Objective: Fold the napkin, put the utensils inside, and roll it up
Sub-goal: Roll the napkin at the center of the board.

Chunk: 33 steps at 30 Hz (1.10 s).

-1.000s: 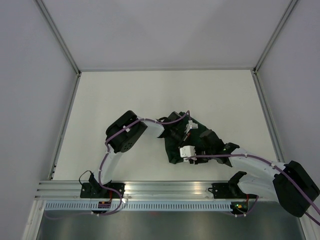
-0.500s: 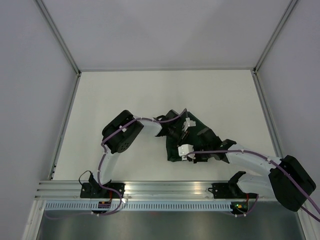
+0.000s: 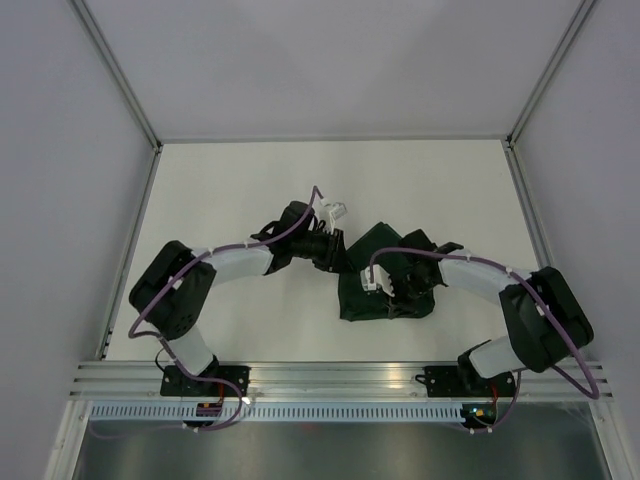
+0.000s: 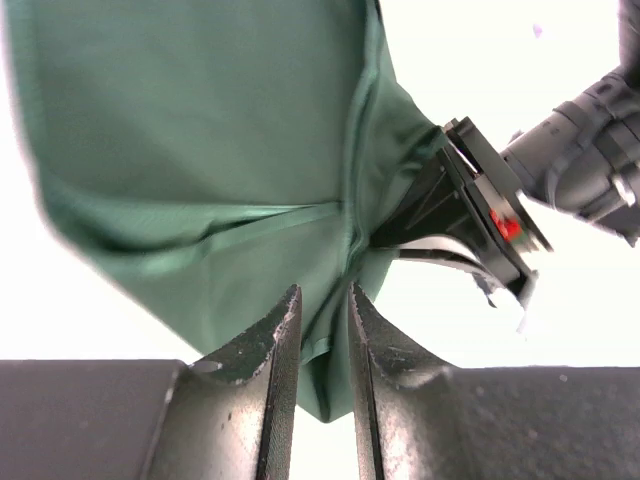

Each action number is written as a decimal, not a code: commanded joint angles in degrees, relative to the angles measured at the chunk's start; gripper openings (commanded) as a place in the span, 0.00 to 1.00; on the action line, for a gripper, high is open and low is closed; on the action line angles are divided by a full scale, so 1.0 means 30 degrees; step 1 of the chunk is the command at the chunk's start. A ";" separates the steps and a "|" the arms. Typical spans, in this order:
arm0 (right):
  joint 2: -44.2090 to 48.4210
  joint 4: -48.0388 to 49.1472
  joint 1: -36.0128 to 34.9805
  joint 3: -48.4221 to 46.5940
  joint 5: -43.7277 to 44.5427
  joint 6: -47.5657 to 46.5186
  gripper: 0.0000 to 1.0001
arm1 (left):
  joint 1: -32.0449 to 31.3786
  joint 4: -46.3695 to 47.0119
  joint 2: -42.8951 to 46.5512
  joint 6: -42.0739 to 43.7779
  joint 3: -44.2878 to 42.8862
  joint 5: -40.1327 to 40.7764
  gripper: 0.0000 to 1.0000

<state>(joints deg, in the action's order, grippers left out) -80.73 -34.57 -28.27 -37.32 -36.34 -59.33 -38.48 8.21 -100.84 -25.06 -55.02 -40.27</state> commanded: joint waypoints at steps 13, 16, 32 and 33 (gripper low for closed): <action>-0.8684 -0.8868 0.3740 -0.5957 -0.3737 -0.6267 0.06 | -0.8437 0.6492 0.7159 0.8835 0.6418 1.8486 0.42; -0.9300 -0.9189 0.3974 -0.6367 -0.3854 -0.6414 0.06 | -1.0431 0.7107 0.5875 1.1272 0.6068 2.0306 0.43; -1.0063 -0.9191 0.4356 -0.6750 -0.3825 -0.6151 0.06 | -1.3892 0.6407 -0.0341 1.6321 0.2434 1.9140 0.49; -1.0063 -0.9191 0.4356 -0.6778 -0.3796 -0.6093 0.06 | -1.3892 0.6405 -0.0488 1.6409 0.2404 1.9050 0.49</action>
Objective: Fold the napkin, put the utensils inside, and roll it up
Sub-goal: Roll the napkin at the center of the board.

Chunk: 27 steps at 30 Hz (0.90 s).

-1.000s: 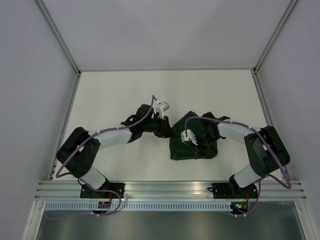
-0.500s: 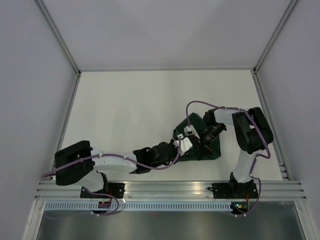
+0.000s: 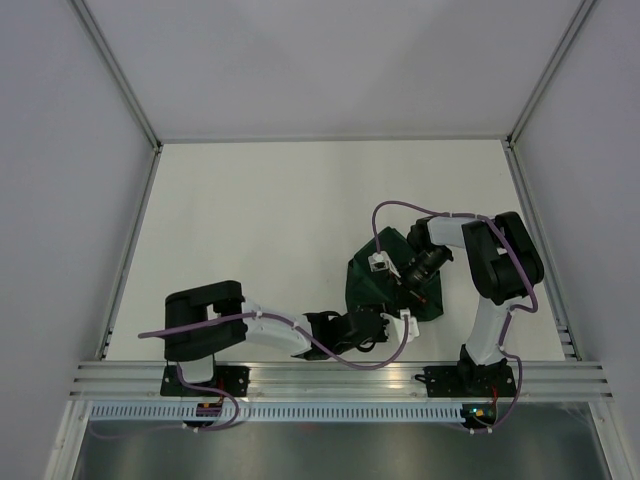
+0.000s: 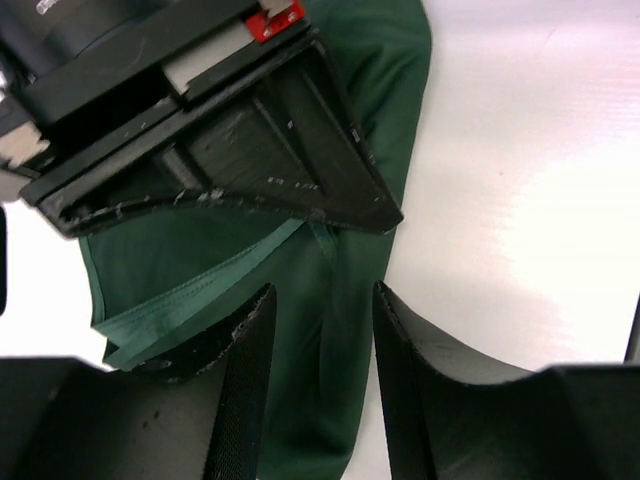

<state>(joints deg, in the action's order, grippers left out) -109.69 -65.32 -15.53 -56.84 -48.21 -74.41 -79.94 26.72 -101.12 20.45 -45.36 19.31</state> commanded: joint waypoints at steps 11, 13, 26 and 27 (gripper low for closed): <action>-0.0819 0.1177 0.0108 -0.0478 0.0218 -0.0919 0.06 | 0.0307 0.0087 -0.2502 0.1008 -0.1753 -0.1983 0.49; -0.0849 0.1119 0.0108 -0.0478 0.0190 -0.0889 0.06 | 0.0543 0.0262 -0.2650 0.0627 -0.1725 -0.2013 0.49; -0.1025 0.1060 0.0079 -0.0653 0.0219 -0.0831 0.07 | 0.2416 -0.3919 -0.2913 -0.2036 -0.2602 -0.7838 0.02; -0.0909 0.1234 0.0079 -0.0682 0.0248 -0.0628 0.08 | 0.2506 -0.4216 -0.2972 -0.2214 -0.2835 -0.8307 0.02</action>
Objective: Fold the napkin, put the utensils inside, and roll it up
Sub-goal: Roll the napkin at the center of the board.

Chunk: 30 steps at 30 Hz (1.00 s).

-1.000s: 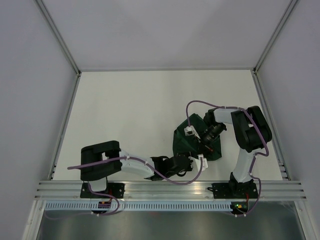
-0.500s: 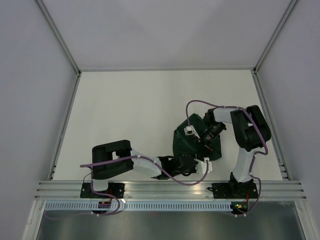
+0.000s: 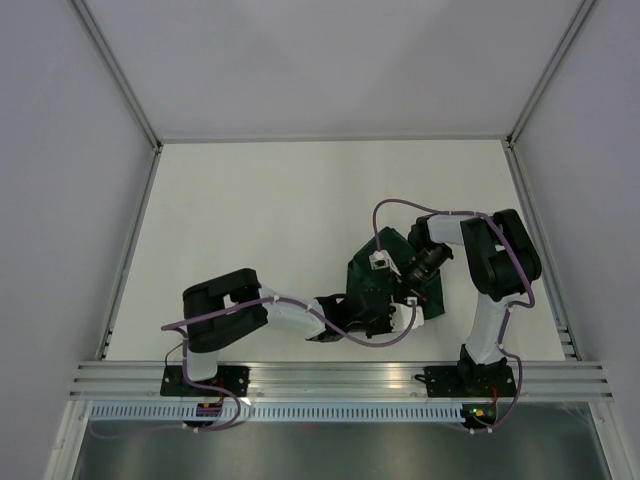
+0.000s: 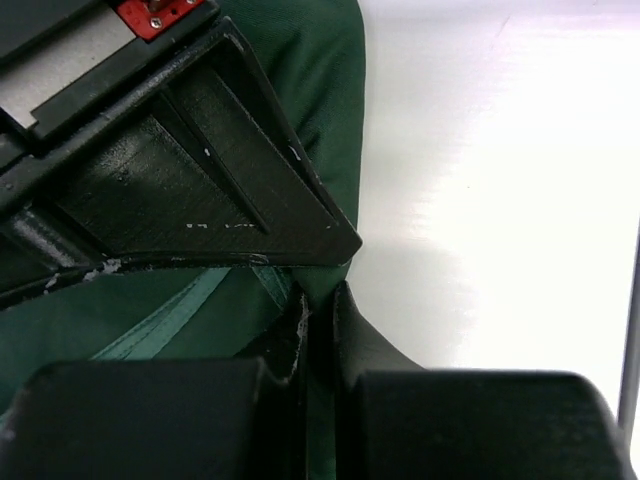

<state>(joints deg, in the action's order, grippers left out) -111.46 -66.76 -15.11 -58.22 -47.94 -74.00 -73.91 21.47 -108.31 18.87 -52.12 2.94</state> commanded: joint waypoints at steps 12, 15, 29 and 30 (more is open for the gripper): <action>0.3429 0.3502 0.1840 -0.1538 -0.0277 0.2047 0.59 | 0.2926 -0.3876 -0.1424 -0.4883 -0.1025 -0.8917 0.02; 0.4015 0.3738 0.3039 -0.2242 -0.0628 0.2809 0.60 | 0.3658 -0.3789 -0.1629 -0.5820 -0.1055 -1.0323 0.02; 1.1308 0.5612 0.5918 0.2116 0.0041 0.1845 0.62 | 0.6764 -0.8180 -0.4206 -1.0214 -0.5122 -1.5069 0.02; 1.2183 0.5642 0.5685 0.2874 0.0160 0.1553 0.62 | 0.7026 -0.8445 -0.4615 -1.0449 -0.5388 -1.5478 0.02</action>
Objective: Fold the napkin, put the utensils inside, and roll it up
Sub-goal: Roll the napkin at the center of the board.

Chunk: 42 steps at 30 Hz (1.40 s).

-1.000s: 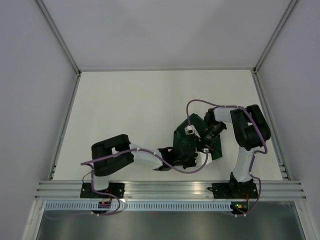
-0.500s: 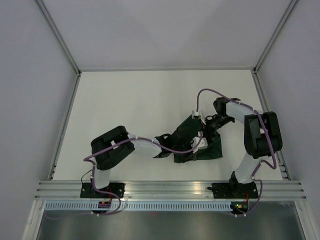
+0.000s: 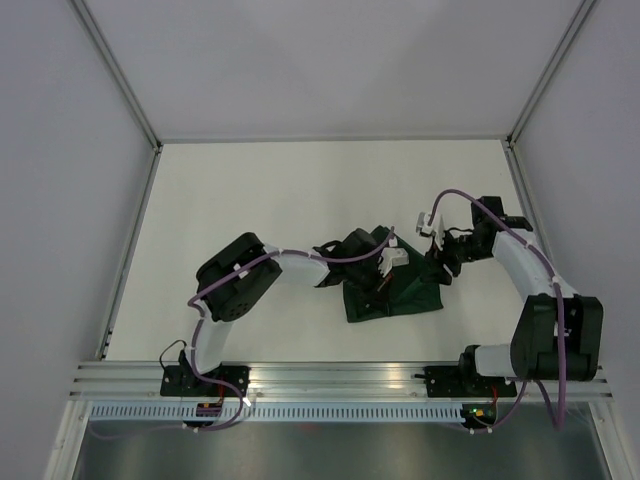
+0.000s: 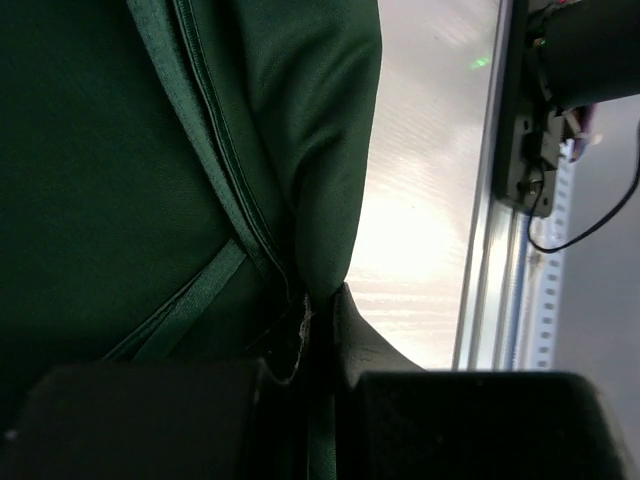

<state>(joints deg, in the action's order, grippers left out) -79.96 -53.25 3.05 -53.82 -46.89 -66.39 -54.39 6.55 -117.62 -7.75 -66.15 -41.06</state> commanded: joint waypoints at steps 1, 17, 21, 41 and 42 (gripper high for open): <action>0.2100 0.1198 -0.0517 0.1794 -0.0102 -0.1014 0.63 | 0.0639 -0.3616 -0.1747 -0.2041 -0.0946 -0.1135 0.02; 0.7320 0.9718 -0.9214 0.9179 0.6137 0.3203 0.70 | 0.1958 -0.4877 -0.4062 -0.4273 -0.3057 -0.3717 0.02; 0.6734 1.0572 -1.0155 0.9736 0.6812 0.3555 0.70 | 0.1929 -0.4936 -0.4298 -0.4243 -0.3175 -0.3862 0.02; 0.3572 1.0721 -1.1914 0.8772 0.8132 0.3819 0.28 | 0.2455 -0.5200 -0.3832 -0.3541 -0.3029 -0.4888 0.03; 0.3395 1.0662 -1.1915 0.8684 0.8044 0.3878 0.25 | 0.2573 -0.5171 -0.3684 -0.3540 -0.2941 -0.4888 0.06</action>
<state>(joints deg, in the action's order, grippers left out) -67.59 -19.40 -32.53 -26.55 -24.27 -55.22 -47.70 -4.67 -127.90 -18.81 -76.49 -59.09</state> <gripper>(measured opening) 0.288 0.066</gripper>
